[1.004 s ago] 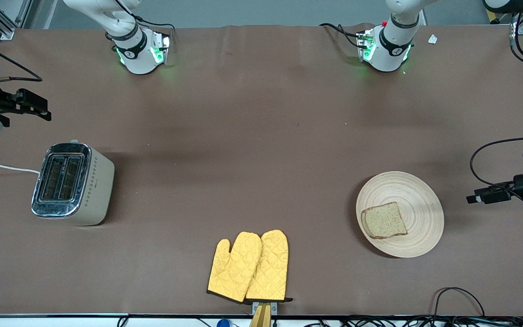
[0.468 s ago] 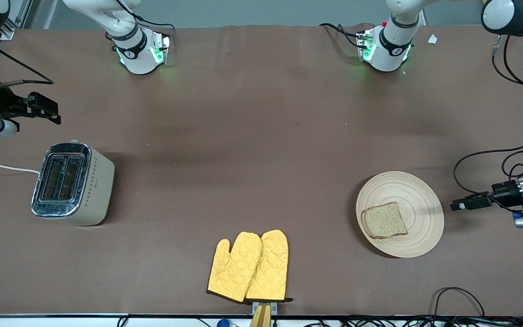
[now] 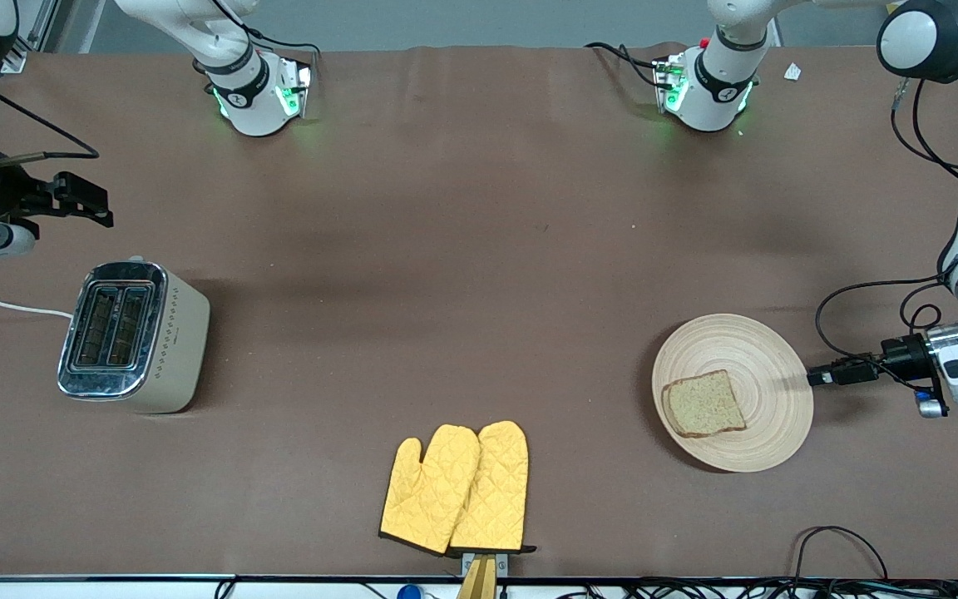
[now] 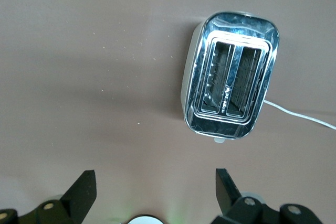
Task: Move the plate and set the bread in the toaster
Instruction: 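Push the wooden plate with the left gripper toward the table middle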
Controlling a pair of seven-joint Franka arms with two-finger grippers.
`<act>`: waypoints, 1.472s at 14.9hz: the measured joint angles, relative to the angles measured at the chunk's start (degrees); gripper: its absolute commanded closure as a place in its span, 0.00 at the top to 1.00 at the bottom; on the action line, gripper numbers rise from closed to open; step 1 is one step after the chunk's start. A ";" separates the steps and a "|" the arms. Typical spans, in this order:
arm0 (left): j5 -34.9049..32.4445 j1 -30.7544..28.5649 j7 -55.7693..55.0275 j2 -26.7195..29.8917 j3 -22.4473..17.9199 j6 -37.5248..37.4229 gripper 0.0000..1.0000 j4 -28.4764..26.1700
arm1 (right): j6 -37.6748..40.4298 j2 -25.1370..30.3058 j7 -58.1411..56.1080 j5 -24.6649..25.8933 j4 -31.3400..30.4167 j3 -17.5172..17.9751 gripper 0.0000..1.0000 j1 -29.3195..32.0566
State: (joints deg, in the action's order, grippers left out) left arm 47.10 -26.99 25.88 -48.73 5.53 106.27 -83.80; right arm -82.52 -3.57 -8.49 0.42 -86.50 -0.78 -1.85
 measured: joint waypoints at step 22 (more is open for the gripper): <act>2.78 0.05 6.19 -2.79 0.12 0.39 0.17 0.47 | -15.61 -8.31 7.68 -15.97 -10.22 0.39 1.00 -3.00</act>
State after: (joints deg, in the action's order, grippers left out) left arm 49.88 -26.94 32.07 -51.52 5.65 106.66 -83.33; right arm -98.13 -11.88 -0.80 -15.55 -96.72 -0.39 -4.85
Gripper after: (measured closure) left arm 0.683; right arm 0.000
